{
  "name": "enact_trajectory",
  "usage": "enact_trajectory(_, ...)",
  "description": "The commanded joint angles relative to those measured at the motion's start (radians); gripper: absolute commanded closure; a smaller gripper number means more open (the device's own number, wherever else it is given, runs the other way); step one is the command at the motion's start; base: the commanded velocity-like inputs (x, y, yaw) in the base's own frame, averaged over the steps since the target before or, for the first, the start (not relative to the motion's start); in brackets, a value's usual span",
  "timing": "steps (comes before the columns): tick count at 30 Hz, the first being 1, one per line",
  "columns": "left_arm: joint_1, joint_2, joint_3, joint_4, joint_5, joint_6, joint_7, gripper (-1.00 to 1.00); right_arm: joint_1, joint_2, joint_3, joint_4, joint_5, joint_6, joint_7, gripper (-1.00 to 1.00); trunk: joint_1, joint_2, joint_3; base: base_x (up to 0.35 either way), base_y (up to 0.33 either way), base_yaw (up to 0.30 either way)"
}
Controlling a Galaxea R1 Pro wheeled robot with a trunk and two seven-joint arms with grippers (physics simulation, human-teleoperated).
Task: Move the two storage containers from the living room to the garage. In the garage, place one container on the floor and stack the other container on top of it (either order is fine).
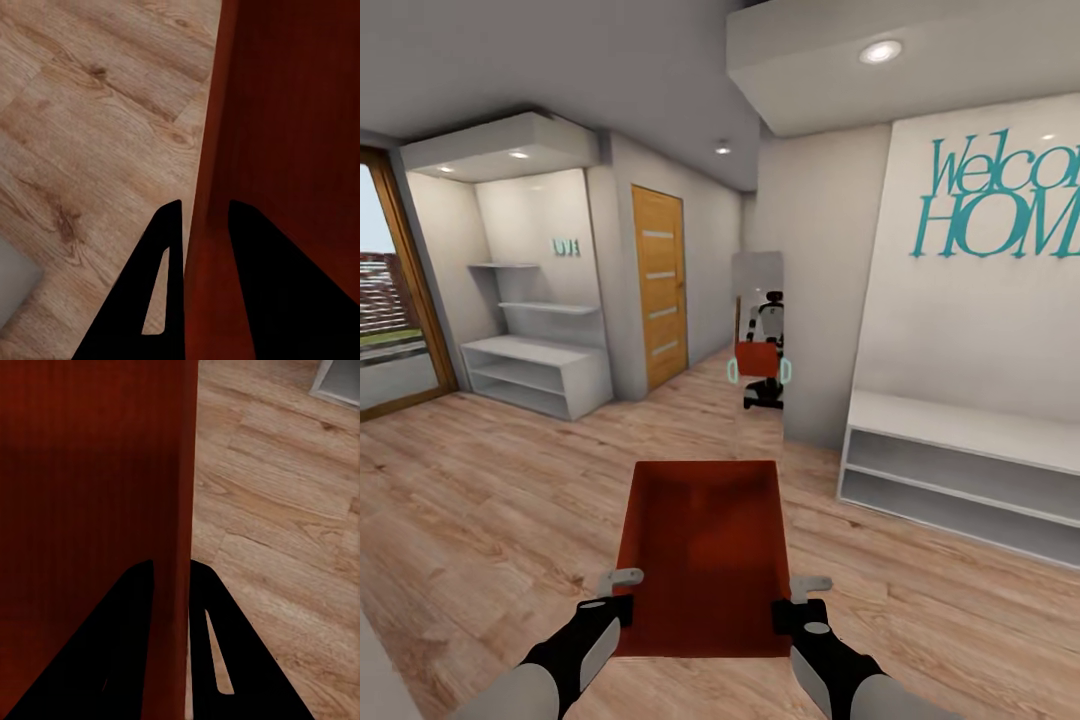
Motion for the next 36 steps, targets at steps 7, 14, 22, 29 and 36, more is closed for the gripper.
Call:
enact_trajectory(7,-0.001,0.051,0.019,-0.004,-0.01,0.007,0.011,1.0,-0.001,-0.001,-0.023,0.0,-0.008,-0.005,-0.005,1.0,0.001,-0.001,-0.001,0.321,0.0,0.0)
enact_trajectory(14,-0.001,0.051,0.018,-0.004,-0.01,0.007,0.011,1.0,-0.001,0.0,-0.023,0.001,-0.01,-0.003,-0.004,1.0,0.001,-0.001,-0.001,0.321,0.0,0.018)
enact_trajectory(22,-0.001,0.051,0.018,-0.004,-0.01,0.006,0.011,1.0,-0.001,-0.001,-0.024,0.001,-0.01,-0.002,-0.004,1.0,0.001,-0.001,-0.001,0.321,0.0,0.227)
enact_trajectory(29,-0.001,0.051,0.018,-0.002,-0.01,0.007,0.011,1.0,-0.001,-0.002,-0.024,0.001,-0.01,-0.004,-0.005,1.0,0.001,-0.001,-0.001,0.321,0.0,0.269)
enact_trajectory(36,0.0,0.051,0.018,-0.002,-0.01,0.006,0.011,1.0,-0.001,-0.002,-0.024,0.001,-0.01,-0.005,-0.005,1.0,0.001,-0.001,-0.001,0.321,0.0,0.27)
